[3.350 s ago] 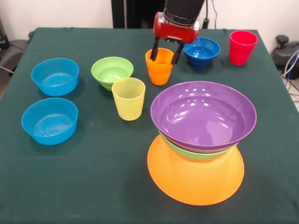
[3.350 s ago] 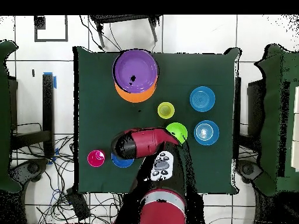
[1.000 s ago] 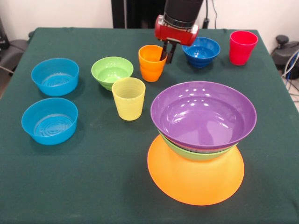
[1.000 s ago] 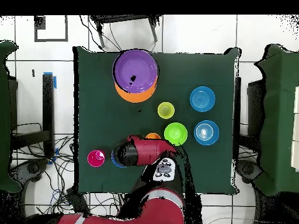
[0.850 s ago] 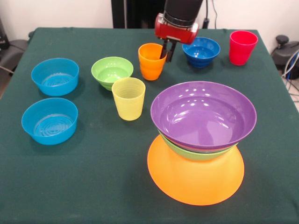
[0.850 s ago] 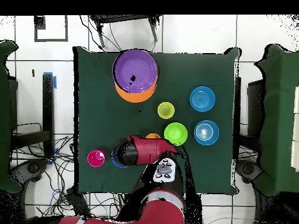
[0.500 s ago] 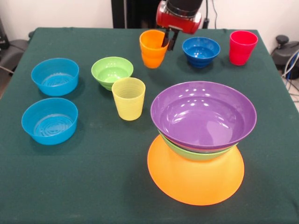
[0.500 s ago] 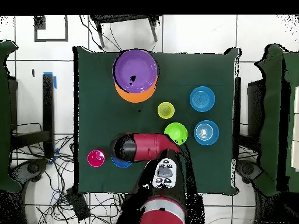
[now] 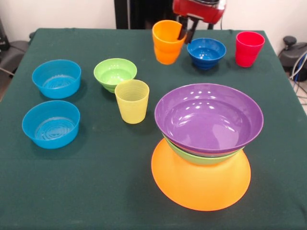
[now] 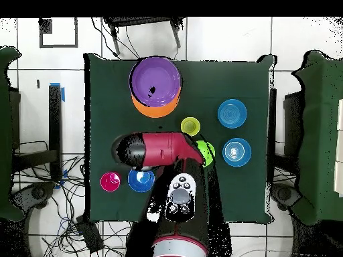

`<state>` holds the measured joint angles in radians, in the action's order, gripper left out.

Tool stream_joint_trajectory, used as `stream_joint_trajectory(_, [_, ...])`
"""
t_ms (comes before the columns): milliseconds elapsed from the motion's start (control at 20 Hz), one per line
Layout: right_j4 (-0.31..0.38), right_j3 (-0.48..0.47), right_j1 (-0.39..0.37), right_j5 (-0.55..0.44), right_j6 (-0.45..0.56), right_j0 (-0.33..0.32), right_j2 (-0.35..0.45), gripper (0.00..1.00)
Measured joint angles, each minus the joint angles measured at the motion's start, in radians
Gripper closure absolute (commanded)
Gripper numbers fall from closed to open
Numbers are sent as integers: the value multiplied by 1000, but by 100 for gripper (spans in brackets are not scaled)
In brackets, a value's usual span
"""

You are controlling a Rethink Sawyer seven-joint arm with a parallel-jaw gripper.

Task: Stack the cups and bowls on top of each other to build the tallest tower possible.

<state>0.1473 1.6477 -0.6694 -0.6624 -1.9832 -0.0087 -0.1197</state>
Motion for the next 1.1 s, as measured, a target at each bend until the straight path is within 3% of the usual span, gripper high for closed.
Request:
stream_joint_trajectory(550, [-6,-236,5,-51,0,15,57,100])
stream_joint_trajectory(800, [-4,-374,8,-220,0,34,61,100])
stream_joint_trajectory(850, [-4,-419,4,-305,0,38,62,100])
stream_joint_trajectory(1100, [-3,-486,-9,-464,0,38,64,100])
